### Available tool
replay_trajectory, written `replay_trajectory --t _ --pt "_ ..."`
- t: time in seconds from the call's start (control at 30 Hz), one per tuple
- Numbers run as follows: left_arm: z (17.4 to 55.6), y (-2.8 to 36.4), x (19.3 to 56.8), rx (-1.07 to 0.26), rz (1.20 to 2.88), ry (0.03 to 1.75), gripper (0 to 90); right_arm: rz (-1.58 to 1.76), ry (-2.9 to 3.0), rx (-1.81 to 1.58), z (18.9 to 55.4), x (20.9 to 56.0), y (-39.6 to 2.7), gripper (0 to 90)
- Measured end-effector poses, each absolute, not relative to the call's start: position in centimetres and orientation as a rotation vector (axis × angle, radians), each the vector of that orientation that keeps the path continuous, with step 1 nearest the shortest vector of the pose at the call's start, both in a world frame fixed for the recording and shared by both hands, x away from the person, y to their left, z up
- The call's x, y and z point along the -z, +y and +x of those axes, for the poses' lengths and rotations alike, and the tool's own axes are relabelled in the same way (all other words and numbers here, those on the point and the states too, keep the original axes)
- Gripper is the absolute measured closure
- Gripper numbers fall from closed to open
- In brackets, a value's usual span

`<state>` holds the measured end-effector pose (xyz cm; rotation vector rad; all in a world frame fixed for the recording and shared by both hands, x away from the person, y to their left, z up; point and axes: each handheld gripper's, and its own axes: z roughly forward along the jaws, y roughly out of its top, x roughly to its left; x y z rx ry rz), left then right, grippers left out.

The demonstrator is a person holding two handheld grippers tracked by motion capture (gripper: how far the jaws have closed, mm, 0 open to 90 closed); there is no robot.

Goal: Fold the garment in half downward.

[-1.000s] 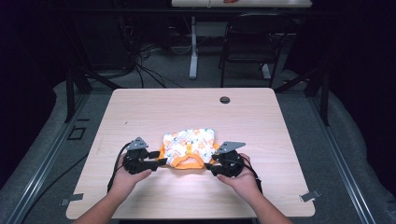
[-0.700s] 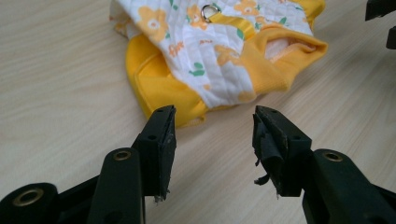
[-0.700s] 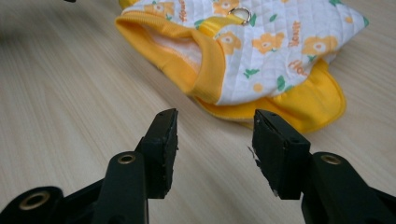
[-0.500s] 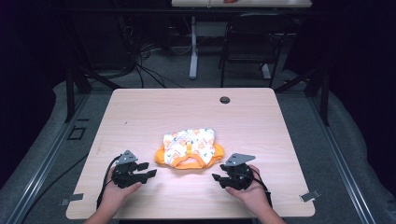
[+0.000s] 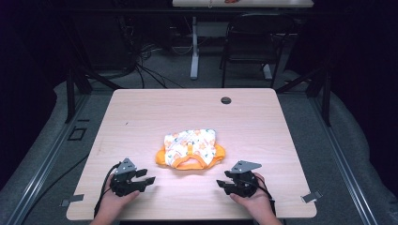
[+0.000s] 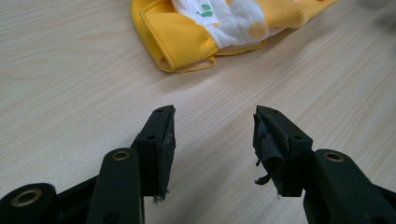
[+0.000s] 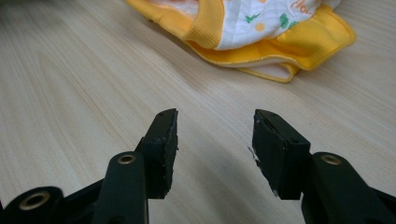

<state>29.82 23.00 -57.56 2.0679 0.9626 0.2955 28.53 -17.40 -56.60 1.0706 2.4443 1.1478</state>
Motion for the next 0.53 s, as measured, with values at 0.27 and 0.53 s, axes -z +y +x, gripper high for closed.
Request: replay_trajectory --t 0.27,0.53 --pt "29.7 23.2 57.8 -0.305 2.059 0.967 49.2 1.046 2.441 -1.163 28.4 57.0 -16.7 50.1" --pt "29.6 22.8 57.7 -0.331 2.081 0.940 48.9 0.991 2.450 -1.117 28.3 57.5 -16.2 50.1"
